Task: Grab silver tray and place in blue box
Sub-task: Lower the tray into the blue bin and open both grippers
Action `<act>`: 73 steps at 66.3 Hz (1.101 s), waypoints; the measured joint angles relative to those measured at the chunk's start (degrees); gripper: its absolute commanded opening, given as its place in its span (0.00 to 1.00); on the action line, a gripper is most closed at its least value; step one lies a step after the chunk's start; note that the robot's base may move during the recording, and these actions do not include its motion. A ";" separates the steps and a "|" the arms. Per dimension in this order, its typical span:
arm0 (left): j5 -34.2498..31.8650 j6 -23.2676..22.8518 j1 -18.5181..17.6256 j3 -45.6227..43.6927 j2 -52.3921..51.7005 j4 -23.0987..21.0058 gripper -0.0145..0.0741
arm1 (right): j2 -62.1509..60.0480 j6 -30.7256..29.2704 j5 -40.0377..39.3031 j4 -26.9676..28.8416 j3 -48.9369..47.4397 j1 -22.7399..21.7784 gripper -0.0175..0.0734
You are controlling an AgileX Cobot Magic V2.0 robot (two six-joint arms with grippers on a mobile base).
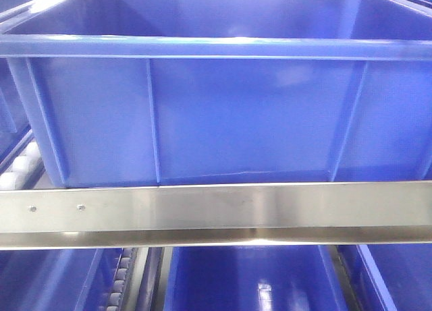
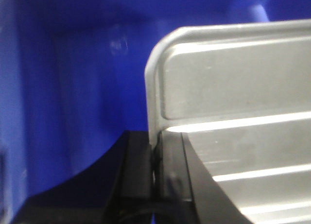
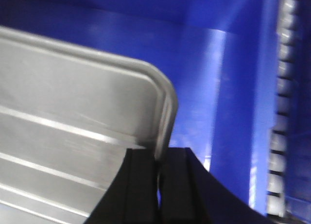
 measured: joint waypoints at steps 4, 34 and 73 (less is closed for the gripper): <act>-1.62 0.00 1.37 -1.41 3.13 0.00 0.05 | 2.73 0.00 -0.11 0.02 -0.87 -1.66 0.26; -9.71 0.36 8.82 -2.34 18.33 -4.16 0.05 | 21.05 0.00 -8.41 0.84 -1.33 -6.79 0.26; -9.26 2.30 10.28 -2.34 23.87 -5.61 0.36 | 29.50 0.19 -11.13 1.20 -1.47 -6.79 0.34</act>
